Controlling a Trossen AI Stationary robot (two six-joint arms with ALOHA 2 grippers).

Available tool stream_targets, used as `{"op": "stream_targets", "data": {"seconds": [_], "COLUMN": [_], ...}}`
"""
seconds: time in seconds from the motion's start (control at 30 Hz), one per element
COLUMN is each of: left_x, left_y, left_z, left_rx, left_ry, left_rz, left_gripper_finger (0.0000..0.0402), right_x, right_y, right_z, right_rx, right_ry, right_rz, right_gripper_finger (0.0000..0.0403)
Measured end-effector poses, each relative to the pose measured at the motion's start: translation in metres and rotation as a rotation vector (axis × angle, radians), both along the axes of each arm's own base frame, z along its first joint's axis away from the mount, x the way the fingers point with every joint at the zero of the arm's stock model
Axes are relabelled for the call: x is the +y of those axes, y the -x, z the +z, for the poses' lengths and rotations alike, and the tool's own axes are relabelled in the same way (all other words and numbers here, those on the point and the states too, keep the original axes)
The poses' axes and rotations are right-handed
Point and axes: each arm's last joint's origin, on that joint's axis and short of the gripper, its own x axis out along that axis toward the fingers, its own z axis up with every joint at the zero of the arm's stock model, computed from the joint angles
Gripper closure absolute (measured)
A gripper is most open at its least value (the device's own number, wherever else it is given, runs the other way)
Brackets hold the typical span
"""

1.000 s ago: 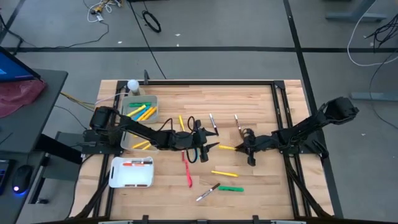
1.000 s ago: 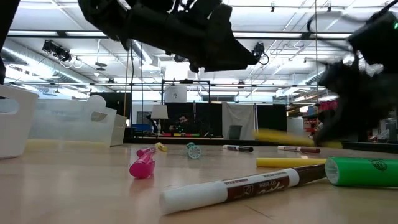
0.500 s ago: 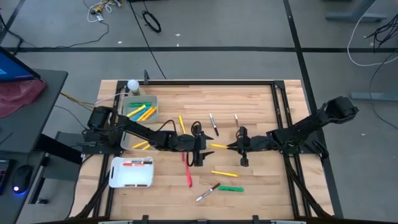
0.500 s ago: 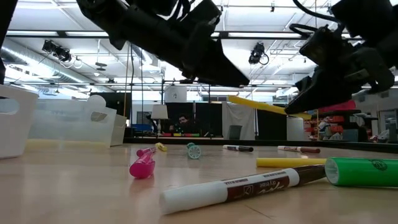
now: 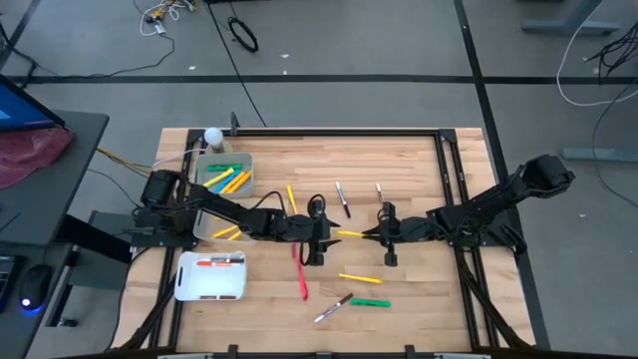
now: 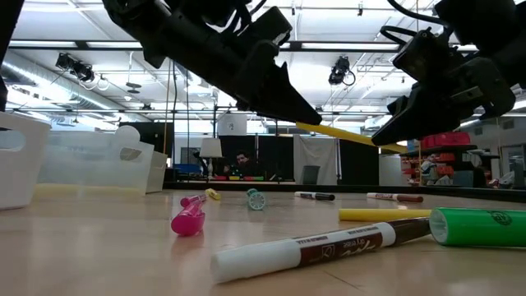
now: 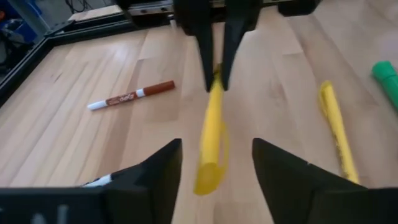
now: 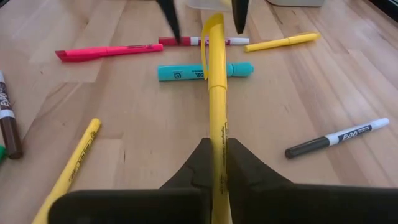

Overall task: Pick & Place Markers
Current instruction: Put the yellow pen into the transparent bin

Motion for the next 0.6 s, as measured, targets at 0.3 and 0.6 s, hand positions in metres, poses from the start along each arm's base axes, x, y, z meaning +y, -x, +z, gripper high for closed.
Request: {"op": "stream_targets", "data": {"seconds": [0.3, 0.6], "left_x": [0.0058, 0.0051], "left_y": [-0.0013, -0.0021], "left_z": [-0.0026, -0.0041], "left_rx": [0.008, 0.006], "left_ry": [0.016, 0.045], "left_rz": [0.000, -0.014], "left_gripper_finger": [0.0253, 0.0201], "right_x": [-0.0001, -0.0001], "right_y": [-0.0001, -0.0001], "right_z": [0.0001, 0.0002], "right_rx": [-0.001, -0.002], "right_ry": [0.000, 0.000], "right_rz": [0.000, 0.000], "right_gripper_finger": [0.0390, 0.0390]}}
